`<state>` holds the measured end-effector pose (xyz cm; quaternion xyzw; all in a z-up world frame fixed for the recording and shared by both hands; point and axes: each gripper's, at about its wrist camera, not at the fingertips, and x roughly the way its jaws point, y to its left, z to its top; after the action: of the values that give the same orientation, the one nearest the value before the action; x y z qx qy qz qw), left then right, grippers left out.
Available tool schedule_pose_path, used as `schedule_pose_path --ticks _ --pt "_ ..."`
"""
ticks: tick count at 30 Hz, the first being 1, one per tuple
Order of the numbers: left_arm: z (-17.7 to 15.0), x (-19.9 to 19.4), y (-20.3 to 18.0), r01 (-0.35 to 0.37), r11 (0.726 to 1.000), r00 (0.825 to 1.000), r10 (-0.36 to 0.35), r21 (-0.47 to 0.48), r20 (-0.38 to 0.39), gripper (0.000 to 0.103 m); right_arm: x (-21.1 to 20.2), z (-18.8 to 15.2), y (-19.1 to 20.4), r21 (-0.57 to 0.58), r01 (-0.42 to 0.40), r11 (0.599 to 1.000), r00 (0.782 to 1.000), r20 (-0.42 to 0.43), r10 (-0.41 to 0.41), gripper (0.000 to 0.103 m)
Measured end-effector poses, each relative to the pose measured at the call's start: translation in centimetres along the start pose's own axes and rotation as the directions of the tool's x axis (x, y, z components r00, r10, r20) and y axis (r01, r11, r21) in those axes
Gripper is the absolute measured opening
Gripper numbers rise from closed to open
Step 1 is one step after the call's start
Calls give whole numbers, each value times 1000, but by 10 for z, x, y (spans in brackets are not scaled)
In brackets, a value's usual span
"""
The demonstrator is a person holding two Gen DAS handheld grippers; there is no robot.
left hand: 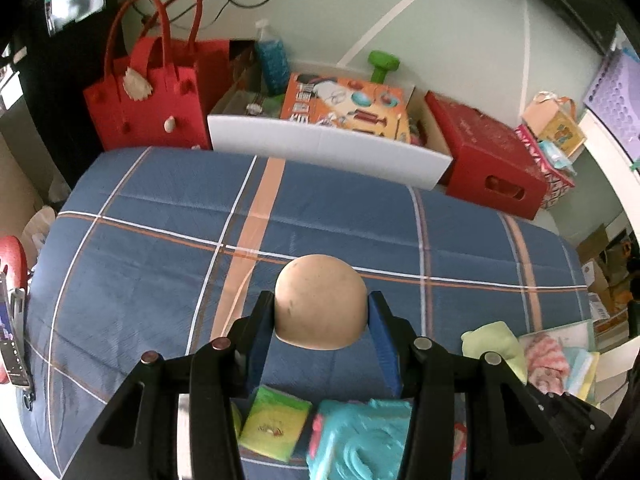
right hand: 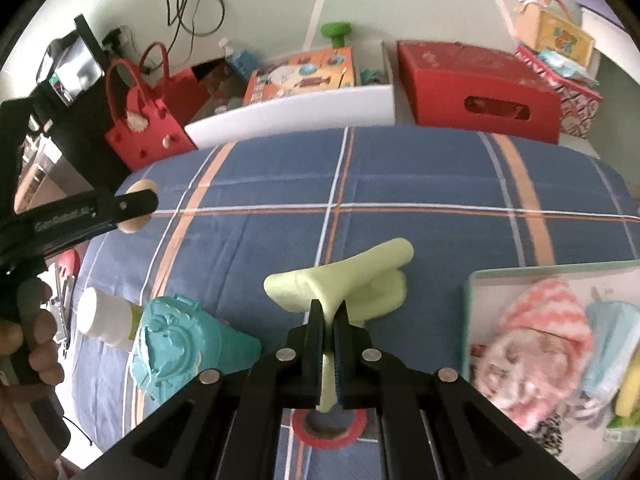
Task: Organize soft objects
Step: 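Carry bun and green cloth into the white tray and open both tools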
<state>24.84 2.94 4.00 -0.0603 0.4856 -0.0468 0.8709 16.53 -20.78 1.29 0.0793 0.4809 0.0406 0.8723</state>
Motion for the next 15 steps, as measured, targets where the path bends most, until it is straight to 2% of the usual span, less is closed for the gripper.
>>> schedule_pose_path --ticks 15 --pt "-41 -40 -34 29 997 998 -33 69 62 48 -82 -16 -28 61 34 998 983 180 -44 5"
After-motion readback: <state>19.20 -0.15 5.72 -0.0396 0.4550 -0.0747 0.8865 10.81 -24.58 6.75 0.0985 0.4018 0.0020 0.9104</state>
